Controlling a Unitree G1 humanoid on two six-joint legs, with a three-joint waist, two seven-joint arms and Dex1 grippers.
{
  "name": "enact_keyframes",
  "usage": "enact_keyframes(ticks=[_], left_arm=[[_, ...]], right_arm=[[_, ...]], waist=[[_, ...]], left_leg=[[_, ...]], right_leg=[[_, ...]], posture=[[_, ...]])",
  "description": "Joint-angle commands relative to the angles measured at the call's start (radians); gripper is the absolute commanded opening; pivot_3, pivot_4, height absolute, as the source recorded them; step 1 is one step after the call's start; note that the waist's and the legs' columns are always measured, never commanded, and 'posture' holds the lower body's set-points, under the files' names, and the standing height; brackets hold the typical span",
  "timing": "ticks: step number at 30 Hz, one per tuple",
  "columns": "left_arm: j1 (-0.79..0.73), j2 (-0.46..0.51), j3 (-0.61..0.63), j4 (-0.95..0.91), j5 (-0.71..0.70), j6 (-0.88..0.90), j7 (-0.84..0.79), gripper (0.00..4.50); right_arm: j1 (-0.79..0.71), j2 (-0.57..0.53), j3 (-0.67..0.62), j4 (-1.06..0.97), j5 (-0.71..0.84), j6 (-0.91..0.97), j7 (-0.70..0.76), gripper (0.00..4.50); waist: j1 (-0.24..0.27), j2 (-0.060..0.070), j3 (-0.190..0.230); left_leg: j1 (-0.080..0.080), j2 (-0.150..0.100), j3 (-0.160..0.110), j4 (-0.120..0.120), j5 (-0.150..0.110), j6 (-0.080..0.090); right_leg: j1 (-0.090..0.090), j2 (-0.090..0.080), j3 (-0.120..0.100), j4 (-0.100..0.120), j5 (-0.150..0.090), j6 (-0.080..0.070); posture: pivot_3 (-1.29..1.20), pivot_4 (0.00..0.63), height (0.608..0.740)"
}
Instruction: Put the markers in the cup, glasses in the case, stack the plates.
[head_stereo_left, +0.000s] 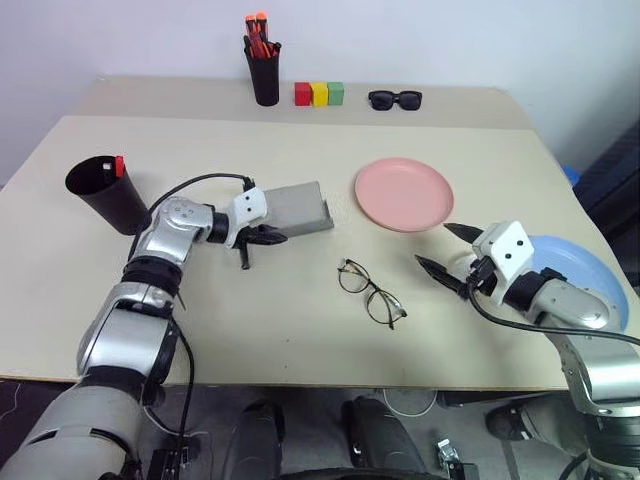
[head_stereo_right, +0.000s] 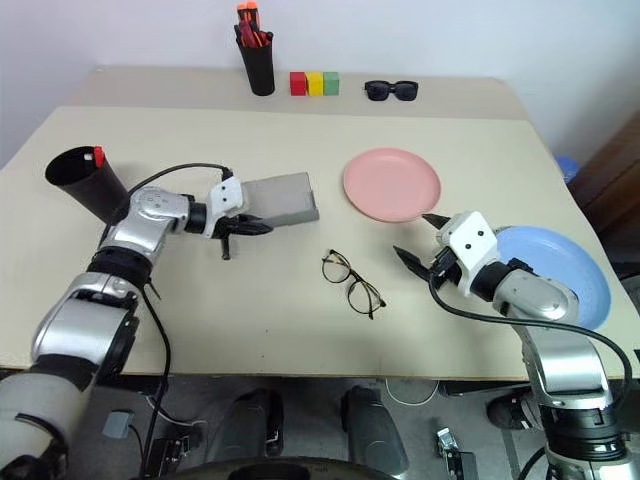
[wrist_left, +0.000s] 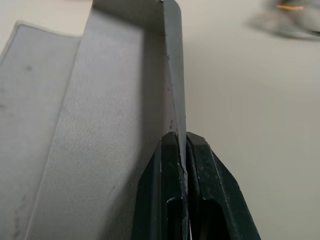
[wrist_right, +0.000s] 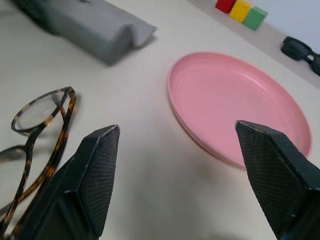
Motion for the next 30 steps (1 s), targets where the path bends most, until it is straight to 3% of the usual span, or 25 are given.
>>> enact_keyframes(ticks=[1,7,10,14,20,30], left_arm=[[0.052,0.055,0.003,-0.203,-0.054,0.067,-0.109,0.02],[0.111,0.092,-0.008,-0.36,-0.036,0.163,-0.111,0.02],[0.125,0.096,-0.01,-0.386,-0.035,0.193,-0.112,0.95],[0.14,0.089,0.008,-0.392,-0.025,0.128,-0.053,2.87],[0.167,0.099,0.056,-0.457,-0.076,0.167,0.002,2.87],[0.384,0.182,0.117,-0.773,-0.184,0.381,0.061,2.87]], right_arm=[[0.0,-0.019,-0.025,-0.056,0.024,0.01,0.007,3.78],[-0.007,-0.018,0.0,-0.053,0.029,0.016,0.022,3.78],[-0.018,-0.016,0.02,-0.047,0.029,0.019,0.029,3.78],[-0.036,-0.032,0.042,-0.061,0.055,0.073,0.054,3.78],[-0.091,-0.044,0.088,-0.139,0.097,0.241,0.04,3.78],[-0.132,-0.059,0.161,-0.201,0.121,0.441,0.007,3.78]], waist=[[0.003,0.0,0.0],[0.011,0.0,0.0],[0.007,0.0,0.0],[0.003,0.002,0.0],[0.005,0.002,0.0],[0.007,0.002,-0.001]], left_leg=[[0.0,0.0,0.0,0.0,0.0,0.0],[0.0,-0.001,0.0,0.003,0.0,0.001],[0.0,-0.001,0.0,0.003,0.0,0.001],[0.001,0.0,0.0,0.003,0.0,0.001],[0.0,0.0,0.0,0.003,0.0,0.001],[0.0,0.0,0.0,0.003,-0.001,0.001]], right_leg=[[0.0,0.0,0.0,0.0,0.0,0.0],[0.002,-0.001,0.0,0.0,0.0,0.0],[0.002,-0.001,0.0,0.0,0.0,0.0],[0.002,0.0,0.0,0.0,0.0,0.0],[0.002,-0.001,0.0,0.0,0.0,0.0],[0.002,-0.001,0.0,0.0,0.0,0.0]], posture=[[0.0,0.15,0.725],[0.0,0.15,0.725],[0.0,0.15,0.725],[0.0,0.15,0.725],[0.0,0.15,0.725],[0.0,0.15,0.725]])
